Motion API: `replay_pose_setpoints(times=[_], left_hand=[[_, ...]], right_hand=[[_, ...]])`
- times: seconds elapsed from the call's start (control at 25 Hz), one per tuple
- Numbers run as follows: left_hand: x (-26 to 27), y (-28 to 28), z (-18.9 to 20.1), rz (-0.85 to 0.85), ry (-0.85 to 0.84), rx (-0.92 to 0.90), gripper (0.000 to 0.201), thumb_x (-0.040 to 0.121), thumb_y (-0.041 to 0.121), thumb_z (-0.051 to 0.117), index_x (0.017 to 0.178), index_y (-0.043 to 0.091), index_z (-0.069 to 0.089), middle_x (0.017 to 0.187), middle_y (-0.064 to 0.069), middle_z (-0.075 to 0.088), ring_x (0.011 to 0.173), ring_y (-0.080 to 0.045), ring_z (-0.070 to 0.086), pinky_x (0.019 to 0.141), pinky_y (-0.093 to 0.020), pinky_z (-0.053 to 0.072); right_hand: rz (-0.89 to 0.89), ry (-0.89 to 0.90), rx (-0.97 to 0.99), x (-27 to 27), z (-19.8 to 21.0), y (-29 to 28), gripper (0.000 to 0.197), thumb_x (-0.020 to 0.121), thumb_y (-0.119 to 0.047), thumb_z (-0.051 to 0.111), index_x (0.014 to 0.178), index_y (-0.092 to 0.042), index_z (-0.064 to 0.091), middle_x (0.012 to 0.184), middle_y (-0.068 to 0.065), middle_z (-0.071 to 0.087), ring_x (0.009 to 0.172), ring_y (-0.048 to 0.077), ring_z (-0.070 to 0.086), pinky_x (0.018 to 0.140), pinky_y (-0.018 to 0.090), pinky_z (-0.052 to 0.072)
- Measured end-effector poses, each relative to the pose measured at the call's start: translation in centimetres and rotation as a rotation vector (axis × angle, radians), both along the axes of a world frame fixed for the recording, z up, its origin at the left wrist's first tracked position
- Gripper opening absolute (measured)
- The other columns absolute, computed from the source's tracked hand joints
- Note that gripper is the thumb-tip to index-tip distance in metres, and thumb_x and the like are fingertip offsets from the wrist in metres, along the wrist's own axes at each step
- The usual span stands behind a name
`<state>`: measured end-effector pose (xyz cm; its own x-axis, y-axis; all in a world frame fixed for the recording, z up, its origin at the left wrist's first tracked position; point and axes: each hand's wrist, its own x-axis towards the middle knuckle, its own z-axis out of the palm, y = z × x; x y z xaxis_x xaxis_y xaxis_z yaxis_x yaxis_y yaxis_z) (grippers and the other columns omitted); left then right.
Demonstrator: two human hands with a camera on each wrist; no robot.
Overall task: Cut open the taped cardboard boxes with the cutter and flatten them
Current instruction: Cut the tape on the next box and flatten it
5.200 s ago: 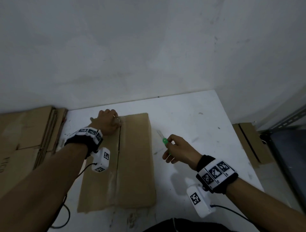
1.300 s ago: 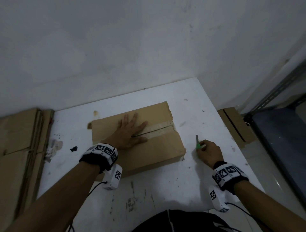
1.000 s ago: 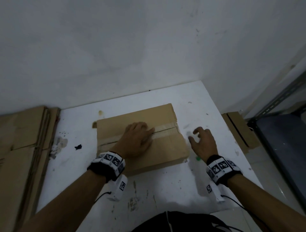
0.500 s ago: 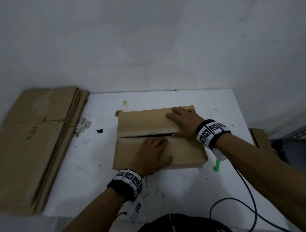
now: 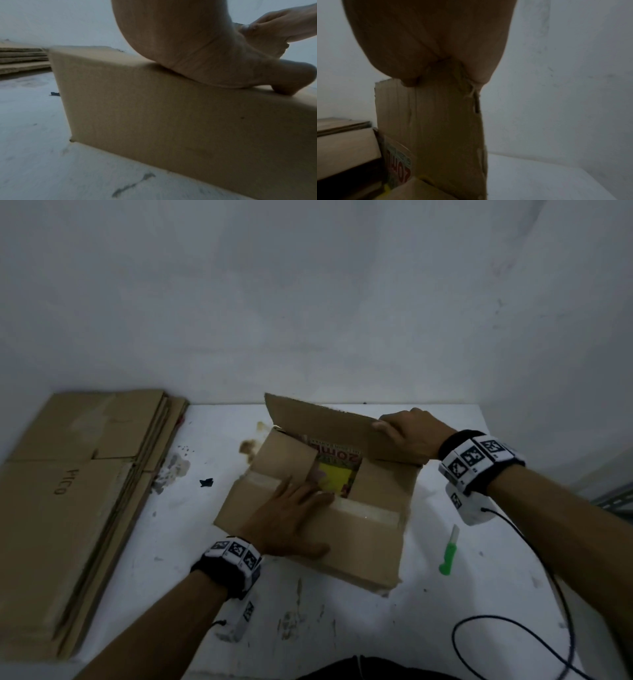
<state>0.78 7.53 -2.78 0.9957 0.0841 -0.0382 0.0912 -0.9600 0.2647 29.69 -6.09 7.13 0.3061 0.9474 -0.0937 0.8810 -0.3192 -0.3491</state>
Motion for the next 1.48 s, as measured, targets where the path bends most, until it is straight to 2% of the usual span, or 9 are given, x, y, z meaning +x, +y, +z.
replay_pose_setpoints(times=[0.24,0.48,0.56,0.76,0.88,1.0,1.2,1.4,1.48], left_hand=[[2.1,4.3,4.4,-0.182,-0.156,0.286,0.097,0.07,0.086,0.054,0.139,0.018,0.044,0.113,-0.006,0.055,0.101,-0.025,0.046,0.105,-0.047,0.038],[0.8,10.6,8.5,-0.116,-0.278,0.277,0.04,0.078,0.051,0.076,0.09,0.014,0.067,0.091,-0.007,0.059,0.082,-0.027,0.051,0.078,-0.038,0.044],[-1.0,12.1,8.7,0.013,-0.154,0.176,0.024,0.076,0.03,0.079,0.096,0.017,0.075,0.098,-0.007,0.064,0.089,-0.028,0.057,0.078,-0.041,0.05],[-4.5,13.4,7.5,0.425,0.524,-0.12,0.068,0.088,-0.008,0.05,0.145,0.028,0.047,0.154,-0.002,0.035,0.142,-0.025,0.036,0.112,-0.038,0.037],[-3.9,12.0,6.9,0.51,0.588,-0.23,0.055,0.105,0.018,0.043,0.157,0.022,0.027,0.162,-0.006,0.024,0.148,-0.027,0.028,0.117,-0.035,0.028],[-1.6,9.2,6.7,0.611,0.548,-0.368,0.079,0.099,0.061,0.038,0.16,0.026,0.003,0.164,-0.008,0.021,0.149,-0.029,0.026,0.118,-0.038,0.024],[2.2,6.2,5.0,0.701,0.534,-0.344,0.101,0.093,0.07,0.042,0.154,0.024,-0.025,0.147,-0.025,0.047,0.124,-0.037,0.055,0.096,-0.035,0.045],[3.7,6.6,4.0,0.813,0.392,-0.033,0.073,0.095,0.061,0.047,0.148,0.018,0.023,0.126,-0.017,0.057,0.107,-0.036,0.061,0.082,-0.039,0.047],[4.7,7.8,4.0,0.788,0.369,0.13,0.069,0.092,0.063,0.052,0.139,0.016,0.033,0.135,-0.019,0.046,0.12,-0.037,0.049,0.092,-0.045,0.044]], right_hand=[[-0.171,0.02,0.061,1.8,-0.8,-0.3,0.042,0.107,-0.04,0.034,0.089,-0.015,0.062,0.075,0.002,0.058,0.073,0.027,0.053,0.072,0.039,0.046],[-0.374,0.026,0.079,3.4,-1.1,-0.6,0.049,0.106,-0.041,0.034,0.081,-0.007,0.059,0.076,0.013,0.06,0.073,0.032,0.056,0.065,0.035,0.04],[-0.417,0.041,0.081,3.6,-1.4,-1.1,0.05,0.106,-0.04,0.034,0.074,-0.007,0.054,0.074,0.013,0.058,0.071,0.032,0.055,0.065,0.035,0.037],[-0.483,0.117,0.128,3.3,-2.2,-1.3,0.046,0.106,-0.038,0.036,0.076,-0.006,0.049,0.074,0.014,0.058,0.072,0.033,0.056,0.065,0.036,0.037],[-0.494,0.141,0.181,3.1,-2.5,-1.5,0.041,0.106,-0.036,0.037,0.082,-0.004,0.046,0.076,0.016,0.057,0.073,0.035,0.056,0.066,0.038,0.039],[-0.539,0.167,0.195,3.3,-2.8,-2.4,0.038,0.105,-0.036,0.039,0.092,-0.002,0.051,0.081,0.012,0.058,0.081,0.036,0.058,0.07,0.038,0.039],[-0.796,0.134,0.065,3.3,-4.3,-4.9,0.045,0.099,-0.048,0.049,0.129,-0.015,0.045,0.113,0.022,0.057,0.104,0.04,0.055,0.084,0.047,0.045],[-0.724,-0.052,-0.247,0.7,-7.6,-5.8,0.059,0.094,-0.028,0.059,0.144,-0.016,0.03,0.13,0.022,0.049,0.117,0.039,0.049,0.093,0.048,0.042],[-0.622,-0.092,-0.228,-1.1,-7.6,-4.7,0.058,0.089,-0.012,0.055,0.143,-0.016,0.034,0.125,0.02,0.051,0.113,0.038,0.051,0.089,0.044,0.044]])
